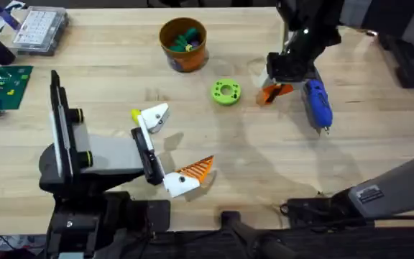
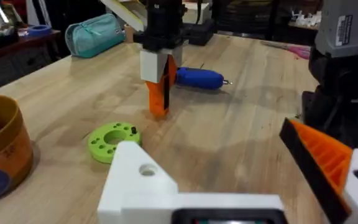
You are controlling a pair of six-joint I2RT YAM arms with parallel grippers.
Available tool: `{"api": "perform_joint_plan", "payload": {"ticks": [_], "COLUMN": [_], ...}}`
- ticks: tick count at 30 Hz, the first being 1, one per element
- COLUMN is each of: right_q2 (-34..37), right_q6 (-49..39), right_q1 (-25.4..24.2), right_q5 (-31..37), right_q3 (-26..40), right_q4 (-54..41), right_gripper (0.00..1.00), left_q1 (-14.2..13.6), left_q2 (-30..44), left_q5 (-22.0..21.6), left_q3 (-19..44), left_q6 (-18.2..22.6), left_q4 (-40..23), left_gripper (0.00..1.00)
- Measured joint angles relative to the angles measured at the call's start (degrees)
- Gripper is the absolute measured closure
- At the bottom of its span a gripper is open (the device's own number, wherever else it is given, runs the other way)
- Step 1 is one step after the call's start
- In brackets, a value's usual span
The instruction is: Pick up the gripper from the table and insert it into the empty holder that is missing its gripper. Then pick up a screw, insert it into the mounting hole, and use the screwdriver to tighten it. Finally, clean up the table by picking up the vegetable and placing it into the bucket.
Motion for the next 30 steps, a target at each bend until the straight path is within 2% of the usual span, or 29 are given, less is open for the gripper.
{"api": "perform_joint_plan", "payload": {"ticks": [2,4,30], "right_q2": [-0.01,0.00,-1.50], "right_q6": [-0.24,-0.19,-0.23], "right_q1": [0.00,0.00,0.00], "right_q5": [0.02,0.05,0.20], "right_q3": [0.00,0.00,0.00], "right_q4": [0.01,0.12,-0.81], "right_gripper": [0.937,0.985,0.990], "left_q1": [-0.01,-0.01,-0.01], "left_q2": [0.01,0.02,0.02], "left_q5": [0.00,0.01,0.02], "left_q3": [0.00,0.00,0.00], "left_q6": [0.02,0.02,0.02], "left_q4": [0.00,0.00,0.00], "left_gripper": [0.014,0.014,0.013]}}
